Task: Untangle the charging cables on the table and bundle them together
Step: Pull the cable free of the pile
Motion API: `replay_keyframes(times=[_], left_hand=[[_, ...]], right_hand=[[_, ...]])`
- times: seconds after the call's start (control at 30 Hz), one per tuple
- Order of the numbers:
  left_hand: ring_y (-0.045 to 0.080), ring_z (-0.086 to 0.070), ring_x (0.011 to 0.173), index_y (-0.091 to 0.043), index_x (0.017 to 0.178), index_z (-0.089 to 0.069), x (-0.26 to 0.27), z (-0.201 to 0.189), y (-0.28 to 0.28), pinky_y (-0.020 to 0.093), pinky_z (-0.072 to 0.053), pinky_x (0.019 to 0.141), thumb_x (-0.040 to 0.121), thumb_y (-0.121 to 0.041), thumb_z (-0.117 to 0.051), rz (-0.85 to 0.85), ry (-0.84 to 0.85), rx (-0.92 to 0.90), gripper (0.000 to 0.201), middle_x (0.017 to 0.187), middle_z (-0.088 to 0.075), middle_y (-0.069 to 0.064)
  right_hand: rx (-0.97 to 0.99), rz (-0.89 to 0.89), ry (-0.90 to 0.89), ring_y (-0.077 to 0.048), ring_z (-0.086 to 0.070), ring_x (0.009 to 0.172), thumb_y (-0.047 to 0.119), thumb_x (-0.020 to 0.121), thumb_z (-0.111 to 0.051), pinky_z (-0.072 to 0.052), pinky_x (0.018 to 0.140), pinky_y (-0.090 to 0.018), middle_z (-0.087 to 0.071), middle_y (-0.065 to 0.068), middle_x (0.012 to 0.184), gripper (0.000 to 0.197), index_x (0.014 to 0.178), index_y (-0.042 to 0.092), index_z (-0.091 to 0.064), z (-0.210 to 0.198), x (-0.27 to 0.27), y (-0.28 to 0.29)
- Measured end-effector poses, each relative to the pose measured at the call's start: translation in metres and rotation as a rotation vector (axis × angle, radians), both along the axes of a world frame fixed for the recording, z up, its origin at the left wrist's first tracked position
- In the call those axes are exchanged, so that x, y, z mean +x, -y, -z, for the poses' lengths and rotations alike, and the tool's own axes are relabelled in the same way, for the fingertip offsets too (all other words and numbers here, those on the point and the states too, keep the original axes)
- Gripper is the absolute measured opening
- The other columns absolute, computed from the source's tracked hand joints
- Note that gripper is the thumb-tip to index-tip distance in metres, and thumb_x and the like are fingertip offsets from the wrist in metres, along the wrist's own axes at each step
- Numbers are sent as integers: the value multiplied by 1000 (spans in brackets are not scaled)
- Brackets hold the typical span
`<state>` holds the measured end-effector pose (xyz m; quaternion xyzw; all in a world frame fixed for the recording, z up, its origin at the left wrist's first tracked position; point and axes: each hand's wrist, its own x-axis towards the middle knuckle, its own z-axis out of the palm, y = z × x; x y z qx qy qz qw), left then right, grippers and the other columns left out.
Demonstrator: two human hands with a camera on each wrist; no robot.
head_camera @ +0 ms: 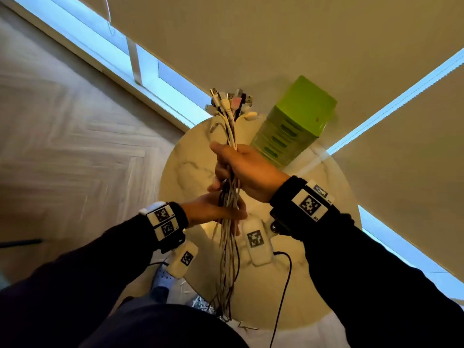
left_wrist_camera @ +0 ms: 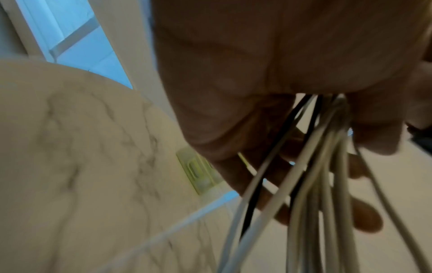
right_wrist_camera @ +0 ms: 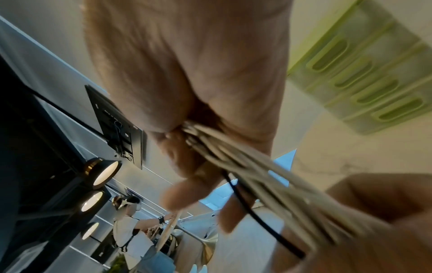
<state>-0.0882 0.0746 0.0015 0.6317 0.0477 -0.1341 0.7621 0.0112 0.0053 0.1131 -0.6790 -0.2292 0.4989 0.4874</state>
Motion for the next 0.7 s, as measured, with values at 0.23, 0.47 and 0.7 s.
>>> replay_keyframes(times=[0.23,0.47,0.7], left_hand=[[19,-66,67,-18,103,-54,-5,11,-88,33,-50,58,94,-16,-63,-837,60,693,13,84,-69,5],[10,-69,61,-30,97,-63,-20,32,-113,31,-58,61,95,-38,-67,-454,-38,637,10,72,-72,-6],[17,-60,62,-27,81,-54,-66,85,-154,37,-55,63,98,-44,-61,3,-239,840,24,69,-60,-4]], right_hand=[[273,204,-16,-23,-52,56,32,107,-43,-52,93,-52,-39,-3,47,55,56,12,-42,-10,-15,-49],[318,233,111,-18,-24,46,37,106,-45,-36,51,-38,-22,-4,52,54,58,17,-32,-20,-29,-67],[336,232,192,-16,-11,43,35,106,-48,-19,46,-23,-16,-1,49,55,59,21,-22,-37,11,-63]])
